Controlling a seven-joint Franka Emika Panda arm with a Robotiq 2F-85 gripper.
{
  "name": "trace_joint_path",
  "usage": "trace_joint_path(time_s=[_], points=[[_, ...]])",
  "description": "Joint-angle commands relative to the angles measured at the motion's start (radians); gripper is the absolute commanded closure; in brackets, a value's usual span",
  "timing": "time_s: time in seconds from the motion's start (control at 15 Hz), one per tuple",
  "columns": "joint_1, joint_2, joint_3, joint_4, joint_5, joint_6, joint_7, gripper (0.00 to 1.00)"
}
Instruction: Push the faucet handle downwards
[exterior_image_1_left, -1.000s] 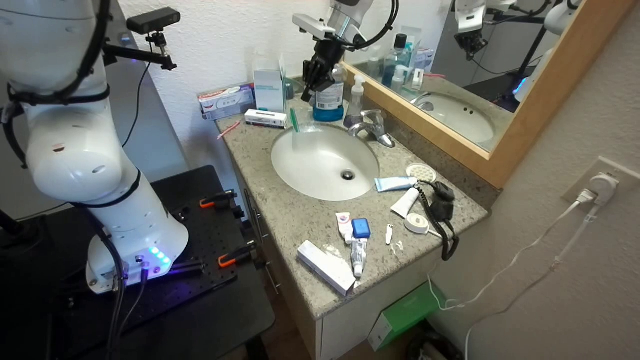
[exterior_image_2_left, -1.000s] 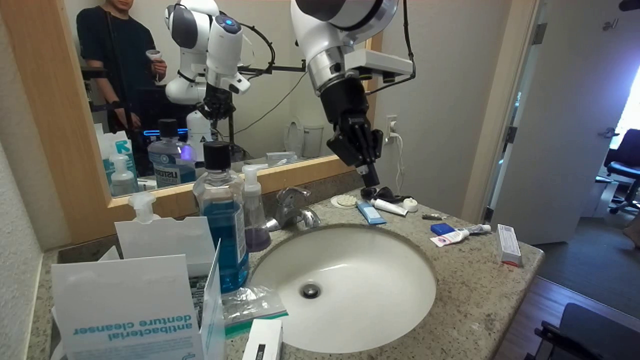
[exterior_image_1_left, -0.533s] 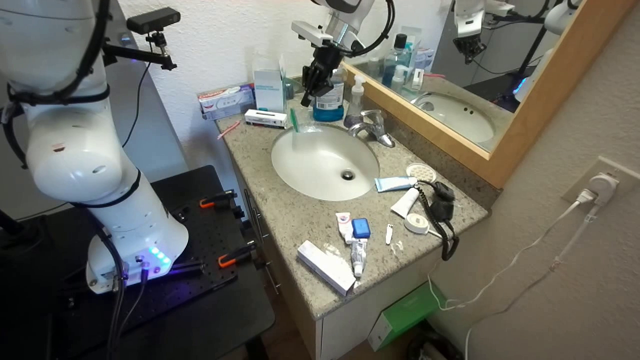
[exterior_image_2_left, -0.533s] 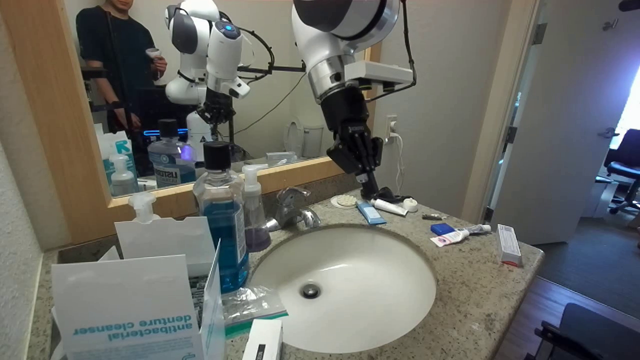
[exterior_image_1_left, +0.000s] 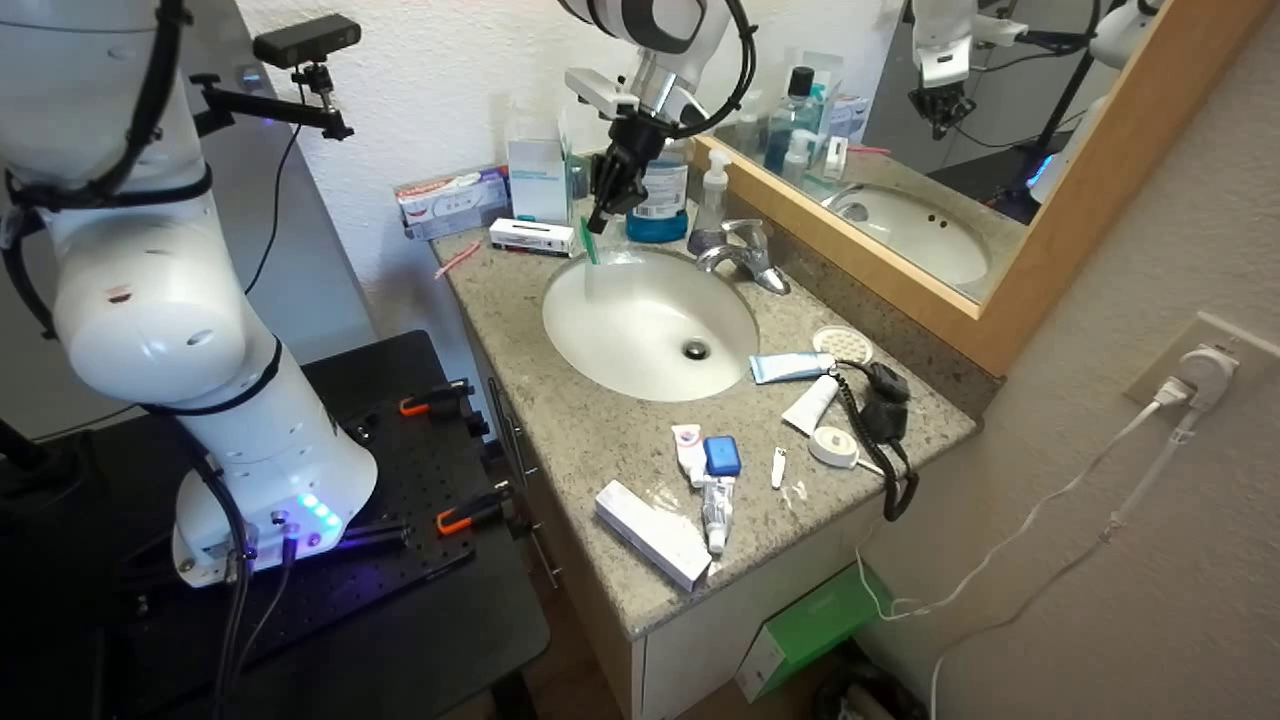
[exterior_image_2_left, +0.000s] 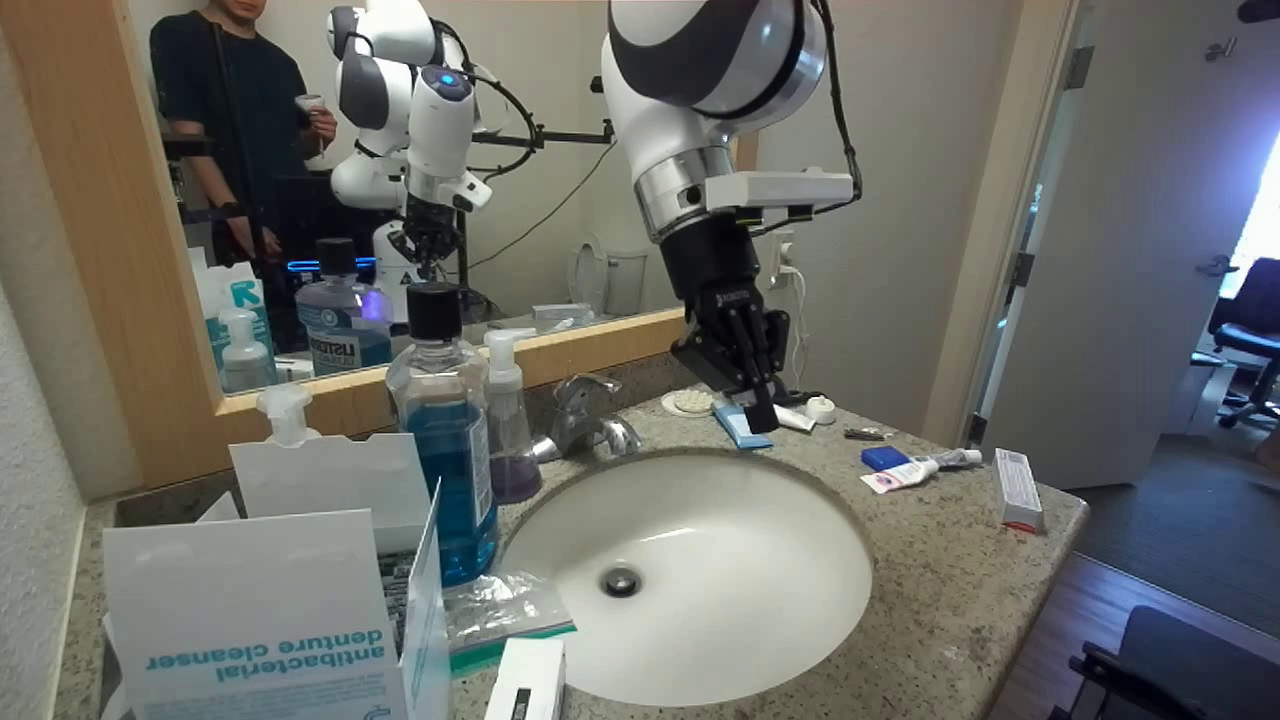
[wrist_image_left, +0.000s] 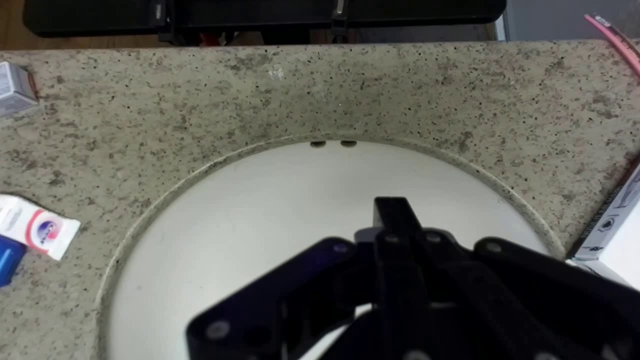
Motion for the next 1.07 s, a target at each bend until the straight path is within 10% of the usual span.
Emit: trace_joint_path(time_s=[0.0, 1.0], points=[[0.011, -0.083, 0.007, -0.108, -0.022, 0.076, 0.036, 1.00], [0.039, -0.218, 0.052, -0.335, -0.214, 0.339, 0.000, 1.00]])
